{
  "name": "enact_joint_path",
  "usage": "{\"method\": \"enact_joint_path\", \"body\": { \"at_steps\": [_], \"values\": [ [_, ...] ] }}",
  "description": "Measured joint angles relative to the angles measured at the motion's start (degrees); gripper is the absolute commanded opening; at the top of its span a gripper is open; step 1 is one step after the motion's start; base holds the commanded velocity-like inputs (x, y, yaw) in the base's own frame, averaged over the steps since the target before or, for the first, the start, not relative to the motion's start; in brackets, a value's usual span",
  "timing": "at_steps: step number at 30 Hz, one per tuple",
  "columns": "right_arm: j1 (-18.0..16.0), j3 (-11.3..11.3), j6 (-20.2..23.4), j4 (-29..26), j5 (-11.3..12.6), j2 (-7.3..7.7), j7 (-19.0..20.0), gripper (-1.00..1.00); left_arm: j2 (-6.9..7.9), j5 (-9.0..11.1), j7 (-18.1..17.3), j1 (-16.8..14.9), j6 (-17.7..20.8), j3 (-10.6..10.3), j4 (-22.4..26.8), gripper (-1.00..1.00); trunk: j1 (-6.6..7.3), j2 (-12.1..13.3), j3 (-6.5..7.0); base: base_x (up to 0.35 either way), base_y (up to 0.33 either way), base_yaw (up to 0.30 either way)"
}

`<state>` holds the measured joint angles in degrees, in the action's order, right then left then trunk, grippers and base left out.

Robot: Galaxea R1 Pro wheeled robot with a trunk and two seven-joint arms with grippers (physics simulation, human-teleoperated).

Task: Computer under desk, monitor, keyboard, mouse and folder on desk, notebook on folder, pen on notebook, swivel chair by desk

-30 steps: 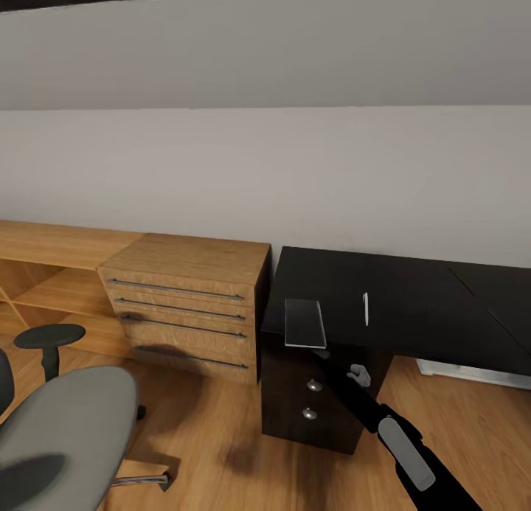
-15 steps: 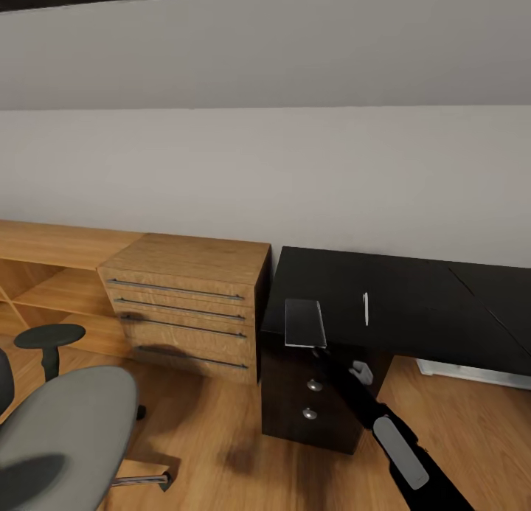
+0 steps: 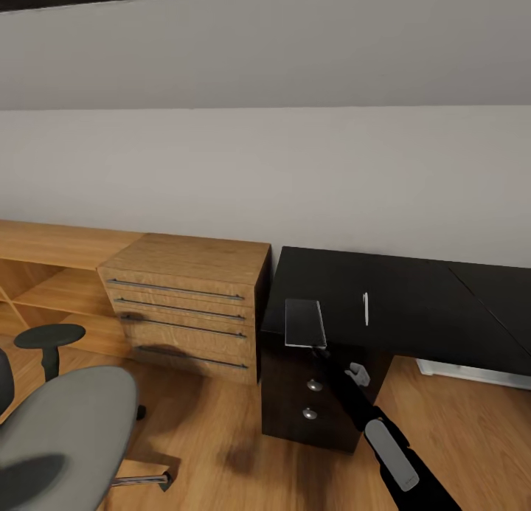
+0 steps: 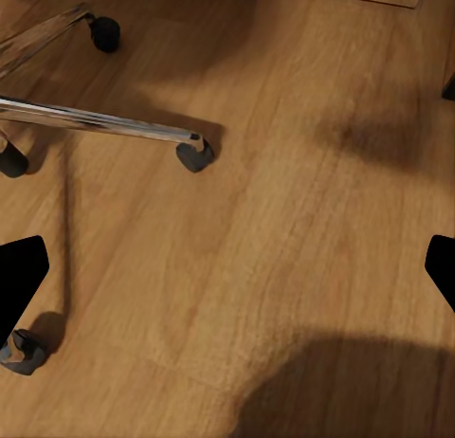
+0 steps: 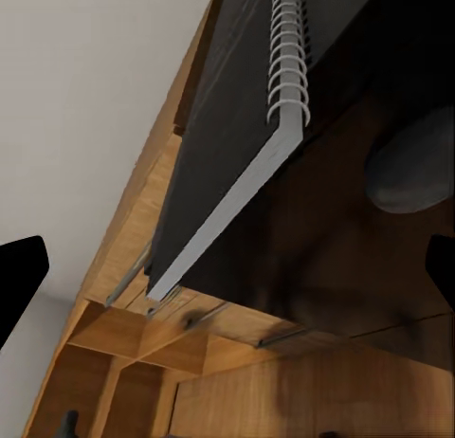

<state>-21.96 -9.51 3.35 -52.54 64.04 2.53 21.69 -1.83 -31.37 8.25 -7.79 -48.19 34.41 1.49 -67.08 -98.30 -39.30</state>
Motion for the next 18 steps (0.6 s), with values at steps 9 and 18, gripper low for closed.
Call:
{"method": "enact_joint_path", "body": {
  "at_steps": [9, 18],
  "values": [
    [0.0, 0.3, 0.1, 2.7, 0.1, -0.19, 0.4, 1.00, -0.01, 0.0, 0.0, 0.0, 0.0, 0.0, 0.0, 1.00, 0.00, 0.0, 0.00, 0.000, 0.000, 0.000],
    [0.5, -0.6, 0.9, 2.5, -0.8, -1.14, 1.5, 1.00, -0.97, 0.2, 0.0, 0.0, 0.5, 0.0, -0.1, 1.00, 0.00, 0.0, 0.00, 0.000, 0.000, 0.000]
  ]
}}
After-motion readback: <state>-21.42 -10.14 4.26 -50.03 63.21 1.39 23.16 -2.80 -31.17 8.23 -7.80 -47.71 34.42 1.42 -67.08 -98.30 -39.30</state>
